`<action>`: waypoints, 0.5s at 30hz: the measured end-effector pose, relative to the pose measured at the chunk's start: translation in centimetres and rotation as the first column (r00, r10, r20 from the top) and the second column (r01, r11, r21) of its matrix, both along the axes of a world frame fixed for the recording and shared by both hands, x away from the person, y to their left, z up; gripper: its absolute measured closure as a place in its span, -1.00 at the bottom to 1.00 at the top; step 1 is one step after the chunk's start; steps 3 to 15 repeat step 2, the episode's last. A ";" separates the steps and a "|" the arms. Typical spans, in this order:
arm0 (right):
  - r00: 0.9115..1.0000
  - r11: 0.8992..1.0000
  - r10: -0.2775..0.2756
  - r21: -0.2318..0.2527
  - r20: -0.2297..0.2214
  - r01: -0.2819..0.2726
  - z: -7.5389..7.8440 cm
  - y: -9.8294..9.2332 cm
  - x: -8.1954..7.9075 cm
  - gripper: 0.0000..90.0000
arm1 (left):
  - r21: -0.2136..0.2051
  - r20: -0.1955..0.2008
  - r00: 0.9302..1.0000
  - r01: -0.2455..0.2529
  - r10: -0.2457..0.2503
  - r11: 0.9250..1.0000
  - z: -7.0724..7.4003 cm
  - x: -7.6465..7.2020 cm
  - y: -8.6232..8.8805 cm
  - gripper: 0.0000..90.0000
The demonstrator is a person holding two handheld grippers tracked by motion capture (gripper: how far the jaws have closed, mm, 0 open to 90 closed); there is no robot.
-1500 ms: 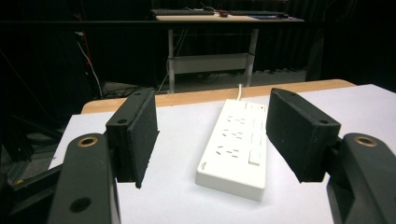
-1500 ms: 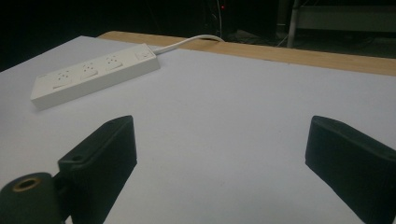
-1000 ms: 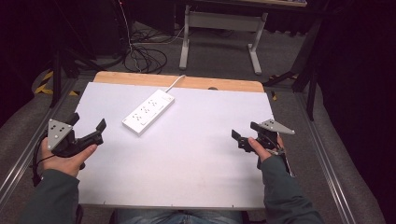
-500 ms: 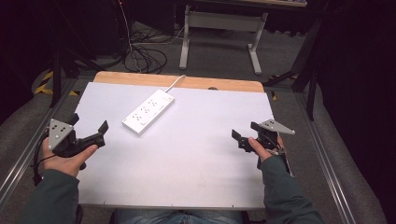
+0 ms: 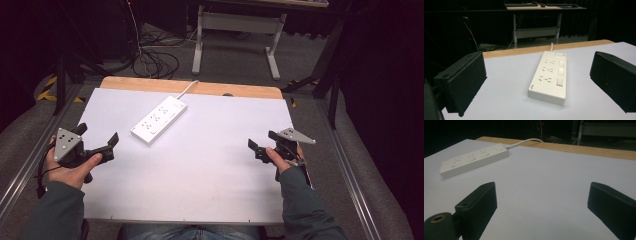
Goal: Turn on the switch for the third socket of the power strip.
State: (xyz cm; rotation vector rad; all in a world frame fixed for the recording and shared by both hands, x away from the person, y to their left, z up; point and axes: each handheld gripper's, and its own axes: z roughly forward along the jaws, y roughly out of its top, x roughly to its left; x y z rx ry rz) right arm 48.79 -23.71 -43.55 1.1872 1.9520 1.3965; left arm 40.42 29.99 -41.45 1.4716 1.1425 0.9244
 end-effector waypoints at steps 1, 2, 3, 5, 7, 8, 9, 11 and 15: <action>1.000 1.000 0.000 0.000 -0.001 0.000 0.0 0.0 0.0 -0.80 | -0.002 -0.001 1.000 0.000 0.000 1.000 0.0 0.1 0.0 -0.97; 1.000 1.000 -0.001 -0.002 -0.001 0.001 0.0 0.0 0.1 -0.80 | -0.004 -0.002 1.000 0.001 -0.001 1.000 0.0 0.1 0.0 -0.97; 1.000 1.000 -0.001 -0.002 -0.001 0.001 0.0 0.0 0.1 -0.80 | -0.004 -0.002 1.000 0.001 -0.001 1.000 0.0 0.1 0.0 -0.97; 1.000 1.000 -0.001 -0.002 -0.001 0.001 0.0 0.0 0.1 -0.80 | -0.004 -0.002 1.000 0.001 -0.001 1.000 0.0 0.1 0.0 -0.97; 1.000 1.000 -0.001 -0.002 -0.001 0.001 0.0 0.0 0.1 -0.80 | -0.004 -0.002 1.000 0.001 -0.001 1.000 0.0 0.1 0.0 -0.97; 1.000 1.000 -0.001 -0.002 -0.001 0.001 0.0 0.0 0.1 -0.80 | -0.004 -0.002 1.000 0.001 -0.001 1.000 0.0 0.1 0.0 -0.97; 1.000 1.000 -0.001 -0.002 -0.001 0.001 0.0 0.0 0.1 -0.80 | -0.004 -0.002 1.000 0.001 -0.001 1.000 0.0 0.1 0.0 -0.97; 1.000 1.000 -0.001 -0.002 -0.001 0.001 0.0 0.0 0.1 -0.80 | -0.004 -0.002 1.000 0.001 -0.001 1.000 0.0 0.1 0.0 -0.97; 1.000 1.000 -0.001 -0.002 -0.001 0.001 0.0 0.0 0.1 -0.80 | -0.004 -0.002 1.000 0.001 -0.001 1.000 0.0 0.1 0.0 -0.97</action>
